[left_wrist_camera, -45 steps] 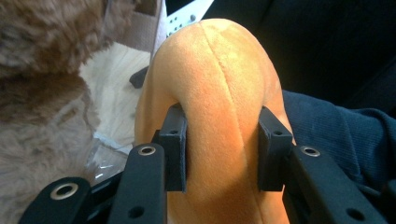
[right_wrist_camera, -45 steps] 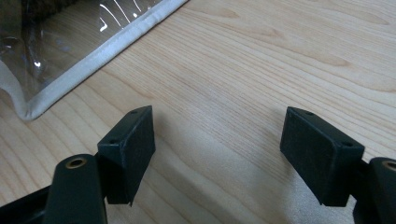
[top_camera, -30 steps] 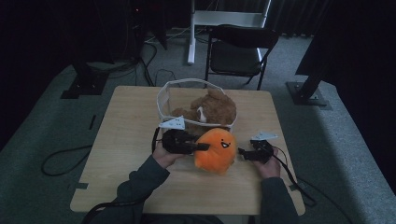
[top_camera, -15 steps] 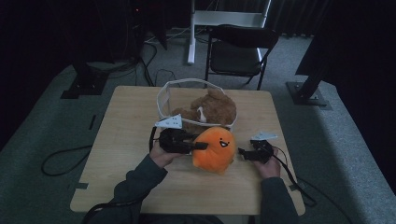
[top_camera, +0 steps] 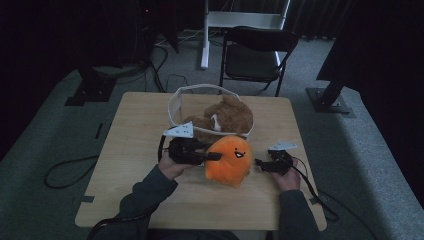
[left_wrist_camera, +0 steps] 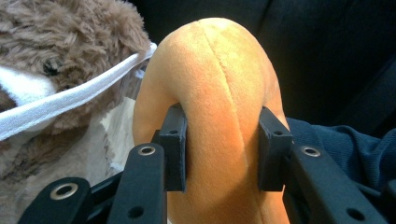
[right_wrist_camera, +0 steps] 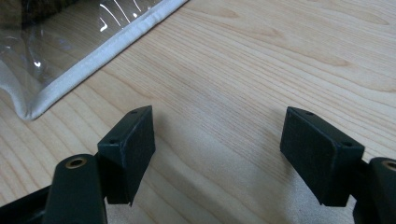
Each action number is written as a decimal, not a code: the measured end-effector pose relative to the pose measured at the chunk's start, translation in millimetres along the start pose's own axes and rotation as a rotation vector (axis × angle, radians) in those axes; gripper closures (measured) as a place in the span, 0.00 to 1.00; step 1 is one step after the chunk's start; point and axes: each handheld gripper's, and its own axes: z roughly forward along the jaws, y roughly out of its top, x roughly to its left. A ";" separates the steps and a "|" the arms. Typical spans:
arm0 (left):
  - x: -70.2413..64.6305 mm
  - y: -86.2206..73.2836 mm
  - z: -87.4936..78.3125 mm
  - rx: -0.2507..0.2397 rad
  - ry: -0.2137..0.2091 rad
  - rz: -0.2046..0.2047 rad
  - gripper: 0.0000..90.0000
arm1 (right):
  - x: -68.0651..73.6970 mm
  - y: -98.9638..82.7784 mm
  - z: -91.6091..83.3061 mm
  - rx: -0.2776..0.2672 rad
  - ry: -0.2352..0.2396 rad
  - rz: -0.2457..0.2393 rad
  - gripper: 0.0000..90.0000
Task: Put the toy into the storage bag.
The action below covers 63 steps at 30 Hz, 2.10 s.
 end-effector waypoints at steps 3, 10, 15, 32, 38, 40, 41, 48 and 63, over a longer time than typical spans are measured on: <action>-0.8 1.5 -1.8 -0.005 0.002 0.004 0.70 | 0.0 0.0 0.0 0.000 0.000 0.000 0.28; -1.9 4.7 -6.9 -0.013 0.004 0.006 0.70 | 0.0 0.0 0.0 0.000 0.000 0.000 0.28; -3.6 7.7 -9.1 -0.021 -0.001 0.010 0.70 | 0.0 0.0 0.0 0.000 0.000 0.000 0.28; -5.4 15.5 -17.3 -0.043 -0.003 0.025 0.70 | 0.0 0.0 -0.1 0.001 0.001 0.000 0.28; -6.0 18.3 -19.6 -0.050 -0.001 0.027 0.70 | 0.0 0.0 -0.1 0.001 0.000 0.000 0.28; -6.2 19.7 -20.8 -0.054 0.000 0.031 0.70 | 0.0 0.0 -0.1 0.001 0.000 0.000 0.28; -6.3 20.2 -21.4 -0.052 0.000 0.033 0.70 | 0.0 0.0 0.0 0.000 0.000 0.000 0.28; -6.5 23.3 -25.2 -0.059 0.007 0.040 0.70 | 0.0 0.0 -0.1 0.001 0.000 -0.001 0.28; -4.2 26.9 -32.5 -0.074 0.025 0.044 0.70 | 0.0 0.0 -0.1 0.001 0.000 0.000 0.28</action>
